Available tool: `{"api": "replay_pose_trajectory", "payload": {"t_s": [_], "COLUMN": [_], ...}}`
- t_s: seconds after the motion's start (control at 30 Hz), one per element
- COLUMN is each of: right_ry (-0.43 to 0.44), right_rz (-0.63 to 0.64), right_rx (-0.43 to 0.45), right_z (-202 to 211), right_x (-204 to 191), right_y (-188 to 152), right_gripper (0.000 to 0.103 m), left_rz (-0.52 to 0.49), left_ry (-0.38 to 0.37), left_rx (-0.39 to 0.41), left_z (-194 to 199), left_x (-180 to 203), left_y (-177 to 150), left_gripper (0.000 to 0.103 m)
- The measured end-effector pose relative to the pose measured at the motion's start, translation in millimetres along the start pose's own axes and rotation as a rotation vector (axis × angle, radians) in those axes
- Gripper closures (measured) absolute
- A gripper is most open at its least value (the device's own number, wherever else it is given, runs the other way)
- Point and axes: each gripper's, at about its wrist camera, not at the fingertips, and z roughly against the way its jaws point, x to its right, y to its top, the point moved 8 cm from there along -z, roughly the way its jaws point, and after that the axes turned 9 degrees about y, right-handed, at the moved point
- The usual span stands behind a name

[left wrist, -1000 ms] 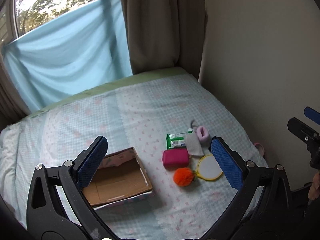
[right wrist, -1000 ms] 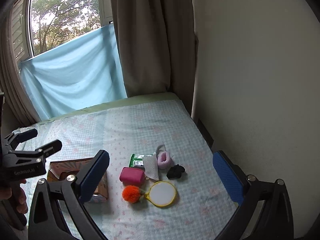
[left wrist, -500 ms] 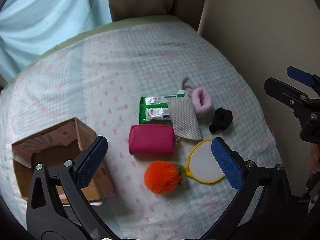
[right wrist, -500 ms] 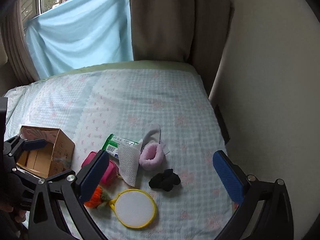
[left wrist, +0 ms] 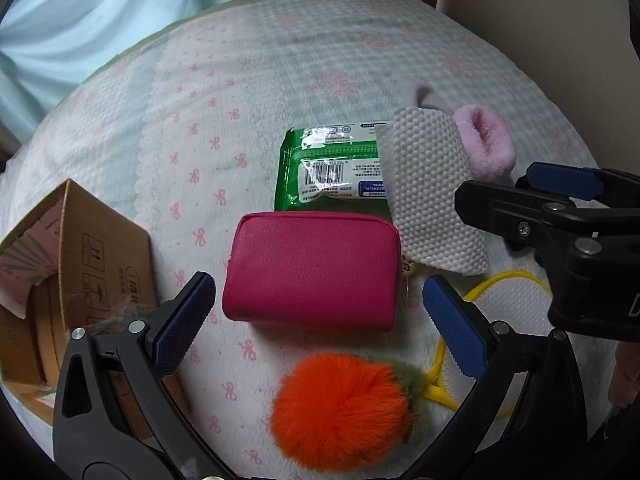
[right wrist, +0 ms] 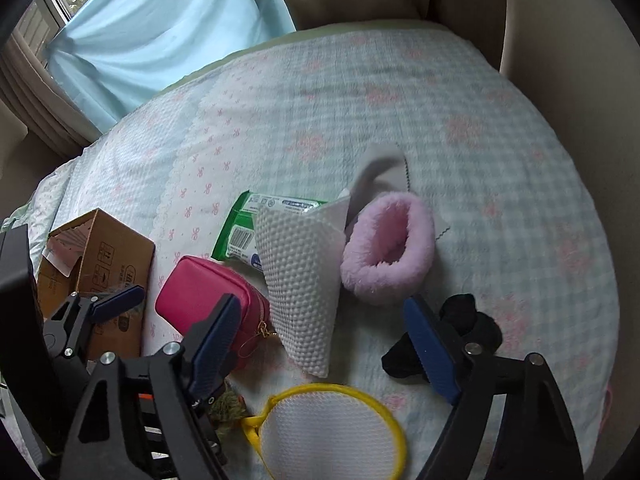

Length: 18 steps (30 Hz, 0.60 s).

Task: Organize soft objects
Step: 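Reach the left tool to the pink pouch while the right tool reaches the white cloth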

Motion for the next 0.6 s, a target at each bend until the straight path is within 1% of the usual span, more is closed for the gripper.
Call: {"api": "replay_pose_trajectory", "payload": {"t_s": [0.1,0.13,0.27,0.33,0.43,0.47,0.5,0.6], "right_ry": [0.041,0.05,0.064,0.069,0.078,0.083,0.087,0.09], "right_rz": [-0.051,-0.064,-0.11,-0.128,-0.153,-0.161,-0.169,-0.179], "right_rx": [-0.02,-0.024,-0.042,-0.04,-0.043,-0.051,-0.055,-0.05], "right_z": [-16,-20,-36,-39,-43,-44,-45,-44], "right_x": [2,2,3,4,4,4,4,3], "right_y": [-5,-6,-5,-3,-1,-2,-2,-3], "right_gripper": [0.033,0.034,0.045,0.048,0.06,0.068,0.071,0.073], "left_rz": [-0.001,-0.001,-0.015,-0.022,-0.047,-0.048,-0.05,-0.055], "left_ry": [0.02,0.021,0.022,0.014,0.011,0.005,0.0,-0.005], "left_rx": [0.007,0.003,-0.018,-0.002,0.003,0.003,-0.001,-0.011], "left_z": [-11,-15,-31,-33,-36,-38,-39,-38], "left_x": [0,0,0,0,3,3,3,2], "left_y": [-1,-1,-1,3,8,9,10,10], "left_gripper": [0.0,0.0,0.0,0.0,0.0,0.0,0.0,0.0]}}
